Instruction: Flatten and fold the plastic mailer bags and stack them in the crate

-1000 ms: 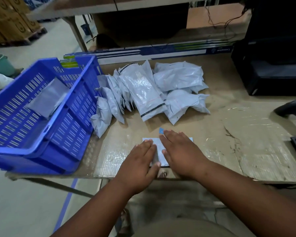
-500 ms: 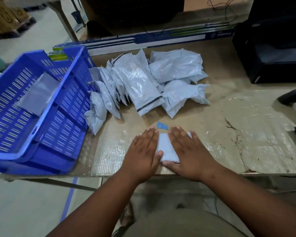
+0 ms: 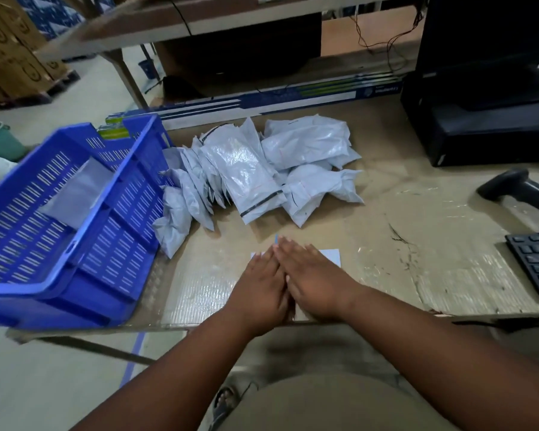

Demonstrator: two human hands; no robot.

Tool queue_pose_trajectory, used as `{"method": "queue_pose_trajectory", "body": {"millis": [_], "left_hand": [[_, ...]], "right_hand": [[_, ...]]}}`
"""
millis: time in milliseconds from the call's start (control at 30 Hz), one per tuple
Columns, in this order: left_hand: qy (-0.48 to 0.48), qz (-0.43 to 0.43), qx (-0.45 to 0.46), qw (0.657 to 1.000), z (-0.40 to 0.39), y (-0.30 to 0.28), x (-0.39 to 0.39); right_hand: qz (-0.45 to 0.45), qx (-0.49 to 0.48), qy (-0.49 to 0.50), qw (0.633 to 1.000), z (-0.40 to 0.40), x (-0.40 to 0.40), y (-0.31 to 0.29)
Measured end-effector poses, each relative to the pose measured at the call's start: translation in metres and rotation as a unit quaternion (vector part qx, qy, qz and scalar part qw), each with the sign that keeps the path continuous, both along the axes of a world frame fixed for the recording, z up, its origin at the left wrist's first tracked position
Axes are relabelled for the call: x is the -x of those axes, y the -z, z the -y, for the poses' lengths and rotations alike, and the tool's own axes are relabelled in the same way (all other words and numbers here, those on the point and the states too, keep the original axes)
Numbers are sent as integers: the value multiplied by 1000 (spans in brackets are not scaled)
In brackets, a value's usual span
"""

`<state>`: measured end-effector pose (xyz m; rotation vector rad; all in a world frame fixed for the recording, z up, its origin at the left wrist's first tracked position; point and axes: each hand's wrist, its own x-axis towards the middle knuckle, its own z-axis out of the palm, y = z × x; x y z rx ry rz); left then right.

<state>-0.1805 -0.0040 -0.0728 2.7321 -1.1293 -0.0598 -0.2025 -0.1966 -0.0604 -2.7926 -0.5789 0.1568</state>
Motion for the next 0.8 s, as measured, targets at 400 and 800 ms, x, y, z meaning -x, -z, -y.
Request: {"method": "queue_pose_trajectory", "body": {"millis": [400,800], "left_hand": [[-54,-73,-50,995,-26,-36,-29],[-17,-143,-168,975,31,-101,-67]], "right_hand": [[-32,45,41,998,66,0,0],[-125,28,11,992,38,-60,-65]]}}
